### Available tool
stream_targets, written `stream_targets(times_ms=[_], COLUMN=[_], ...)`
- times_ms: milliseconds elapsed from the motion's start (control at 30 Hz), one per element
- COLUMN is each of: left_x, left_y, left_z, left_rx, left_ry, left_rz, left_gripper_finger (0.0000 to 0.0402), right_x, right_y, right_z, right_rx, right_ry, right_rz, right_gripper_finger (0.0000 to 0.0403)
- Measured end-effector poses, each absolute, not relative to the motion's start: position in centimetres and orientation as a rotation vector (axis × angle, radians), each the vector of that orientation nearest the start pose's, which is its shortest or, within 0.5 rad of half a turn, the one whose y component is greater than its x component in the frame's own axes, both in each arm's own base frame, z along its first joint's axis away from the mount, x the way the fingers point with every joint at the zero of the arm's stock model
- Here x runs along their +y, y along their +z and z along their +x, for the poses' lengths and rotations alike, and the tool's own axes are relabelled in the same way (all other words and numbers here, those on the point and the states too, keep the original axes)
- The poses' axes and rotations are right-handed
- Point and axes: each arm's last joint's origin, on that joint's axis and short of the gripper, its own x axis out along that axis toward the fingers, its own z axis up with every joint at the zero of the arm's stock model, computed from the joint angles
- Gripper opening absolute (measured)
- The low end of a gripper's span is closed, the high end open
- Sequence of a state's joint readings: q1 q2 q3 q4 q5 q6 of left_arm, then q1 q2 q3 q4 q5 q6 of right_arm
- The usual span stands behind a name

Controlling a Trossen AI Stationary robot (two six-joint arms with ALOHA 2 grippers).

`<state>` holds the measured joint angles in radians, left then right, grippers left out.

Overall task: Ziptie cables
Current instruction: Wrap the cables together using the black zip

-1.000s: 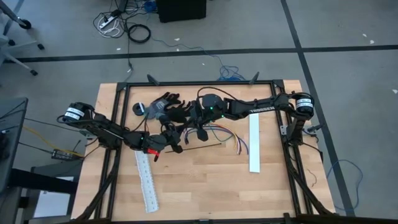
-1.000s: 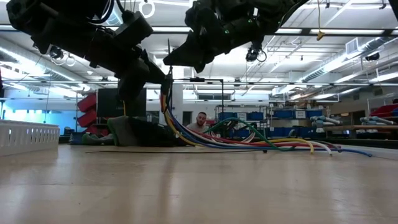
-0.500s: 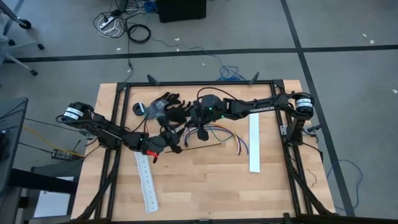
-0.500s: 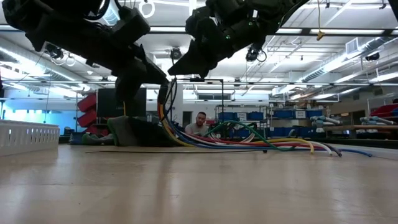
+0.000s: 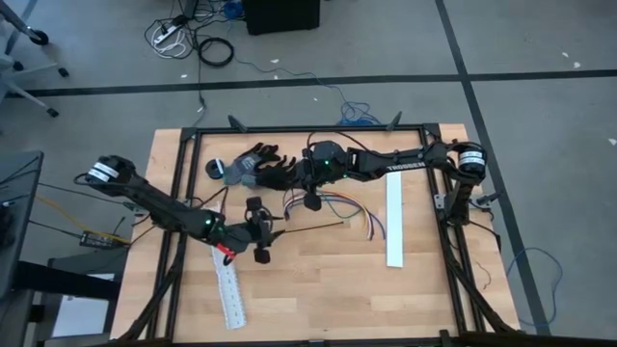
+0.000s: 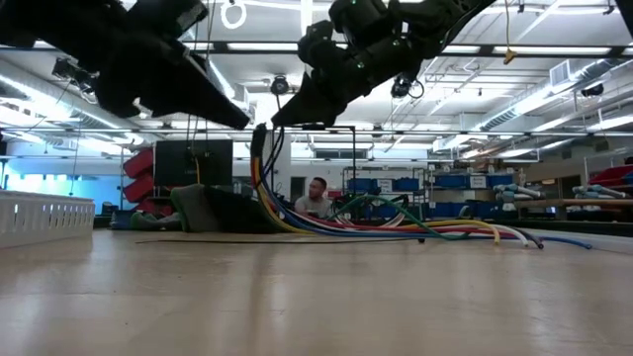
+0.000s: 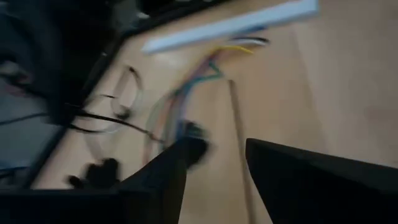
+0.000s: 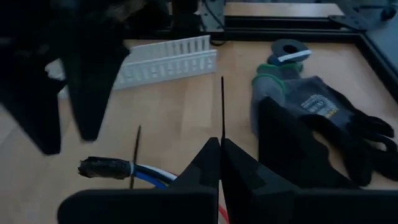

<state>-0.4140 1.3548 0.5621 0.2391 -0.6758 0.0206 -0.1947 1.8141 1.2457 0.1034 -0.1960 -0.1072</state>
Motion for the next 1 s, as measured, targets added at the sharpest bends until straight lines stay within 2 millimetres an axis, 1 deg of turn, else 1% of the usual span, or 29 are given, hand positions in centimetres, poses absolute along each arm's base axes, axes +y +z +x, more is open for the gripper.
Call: stream_targets(times_ms=[167, 367, 700, 1000], left_x=[-8.3, -7.6, -6.9, -6.3], left_y=[17.4, 16.6, 15.3, 15.8], left_z=[24.3, 24.8, 26.0, 26.5], left_rx=[0.494, 0.51, 0.501, 0.453], left_ry=[0.371, 0.444, 0.481, 0.571], left_rz=[0.359, 0.377, 0.365, 0.411], left_gripper_finger=[0.016, 0.016, 0.016, 0.0158], right_x=[-7.6, -7.4, -7.4, -7.4], right_y=[23.7, 23.9, 23.9, 23.9], right_z=[40.2, 40.3, 40.3, 40.3], right_rx=[0.431, 0.414, 0.411, 0.411], right_ry=[0.018, 0.026, 0.023, 0.022], right_rz=[-0.01, -0.003, 0.007, 0.013], right_gripper_finger=[0.0, 0.0, 0.0, 0.0])
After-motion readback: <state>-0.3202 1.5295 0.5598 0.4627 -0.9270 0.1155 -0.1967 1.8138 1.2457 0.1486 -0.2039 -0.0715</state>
